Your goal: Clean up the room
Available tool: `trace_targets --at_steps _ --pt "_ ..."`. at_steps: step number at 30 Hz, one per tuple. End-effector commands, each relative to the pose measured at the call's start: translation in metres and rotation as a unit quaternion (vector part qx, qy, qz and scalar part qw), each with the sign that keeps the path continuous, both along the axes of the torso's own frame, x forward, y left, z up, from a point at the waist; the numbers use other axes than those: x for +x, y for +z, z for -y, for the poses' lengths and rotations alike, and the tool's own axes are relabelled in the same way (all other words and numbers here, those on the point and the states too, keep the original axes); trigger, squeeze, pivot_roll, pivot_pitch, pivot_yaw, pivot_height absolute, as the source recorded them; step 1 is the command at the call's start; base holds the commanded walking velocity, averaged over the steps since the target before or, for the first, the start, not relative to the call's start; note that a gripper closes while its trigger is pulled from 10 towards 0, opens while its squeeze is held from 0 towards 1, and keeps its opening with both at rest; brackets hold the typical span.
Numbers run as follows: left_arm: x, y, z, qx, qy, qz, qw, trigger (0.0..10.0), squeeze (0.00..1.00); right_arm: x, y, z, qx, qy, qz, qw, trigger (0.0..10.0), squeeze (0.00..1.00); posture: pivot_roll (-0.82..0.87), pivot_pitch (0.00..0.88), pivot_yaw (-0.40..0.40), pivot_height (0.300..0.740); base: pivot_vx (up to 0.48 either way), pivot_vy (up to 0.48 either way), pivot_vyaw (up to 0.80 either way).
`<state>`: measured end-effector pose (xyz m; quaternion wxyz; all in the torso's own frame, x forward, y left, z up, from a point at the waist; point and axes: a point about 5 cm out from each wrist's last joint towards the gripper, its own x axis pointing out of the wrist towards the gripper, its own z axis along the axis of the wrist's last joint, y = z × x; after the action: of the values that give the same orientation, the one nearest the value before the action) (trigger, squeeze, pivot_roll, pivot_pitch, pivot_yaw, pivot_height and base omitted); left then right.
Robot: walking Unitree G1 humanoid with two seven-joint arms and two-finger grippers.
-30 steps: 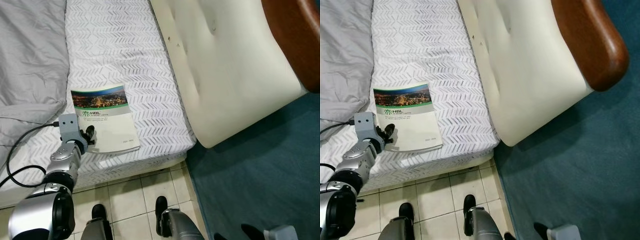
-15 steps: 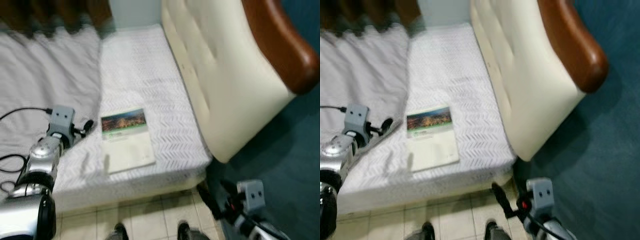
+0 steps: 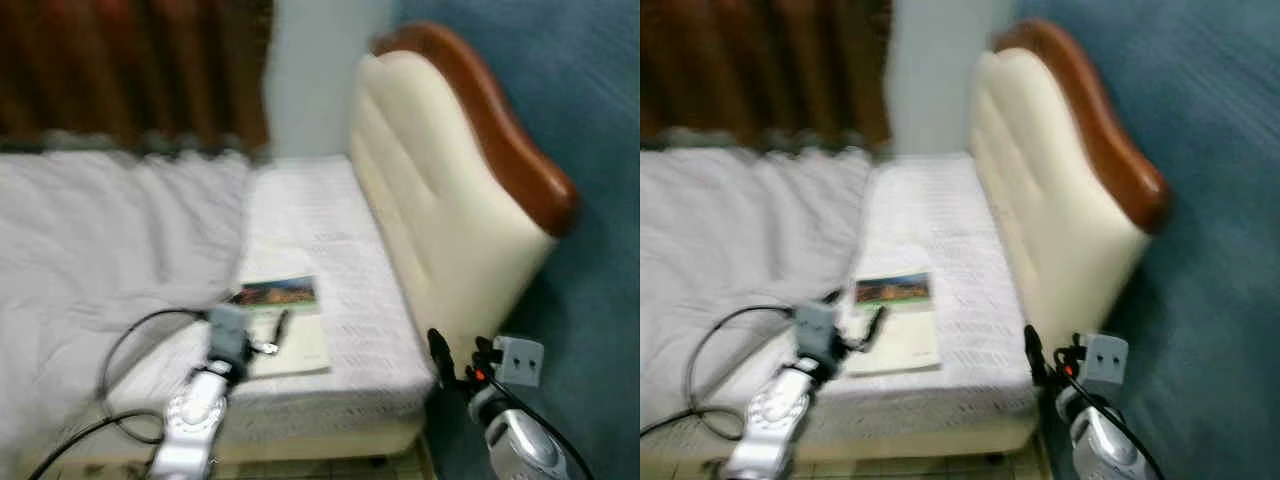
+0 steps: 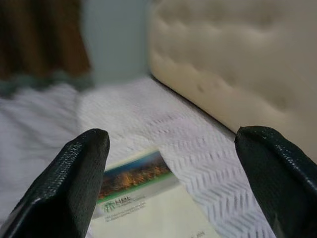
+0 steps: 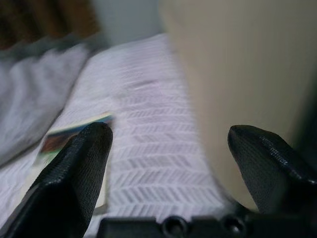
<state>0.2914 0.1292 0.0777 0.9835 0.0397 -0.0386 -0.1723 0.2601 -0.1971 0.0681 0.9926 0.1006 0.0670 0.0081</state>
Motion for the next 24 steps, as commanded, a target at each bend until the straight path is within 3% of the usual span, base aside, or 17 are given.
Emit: trace_targets --at_steps 1,6,10,24 --pt "-0.006 -0.004 -0.004 -0.002 0.019 -0.010 1.000 10.0 0.00 0.007 0.002 -0.005 -0.005 0.003 0.009 1.000 10.0 0.00 0.06 0.000 -0.062 0.740 0.000 0.000 0.00" --pt "-0.005 -0.004 -0.016 -0.001 0.053 -0.035 0.998 10.0 0.00 0.017 0.000 -0.006 -0.020 0.012 0.015 1.000 10.0 0.00 0.06 0.000 -0.061 0.740 0.000 0.000 0.00" --pt "-0.006 -0.008 -0.026 -0.001 0.077 -0.060 0.995 10.0 0.00 0.019 0.000 -0.006 -0.030 0.020 0.018 0.999 10.0 0.00 0.06 0.000 -0.065 0.740 -0.128 0.414 0.00" --pt "-0.010 -0.012 -0.027 -0.028 0.076 -0.089 0.993 10.0 0.00 0.017 -0.009 -0.008 -0.036 0.040 0.010 0.998 10.0 0.00 0.07 0.000 -0.075 0.740 -0.059 0.431 0.00"
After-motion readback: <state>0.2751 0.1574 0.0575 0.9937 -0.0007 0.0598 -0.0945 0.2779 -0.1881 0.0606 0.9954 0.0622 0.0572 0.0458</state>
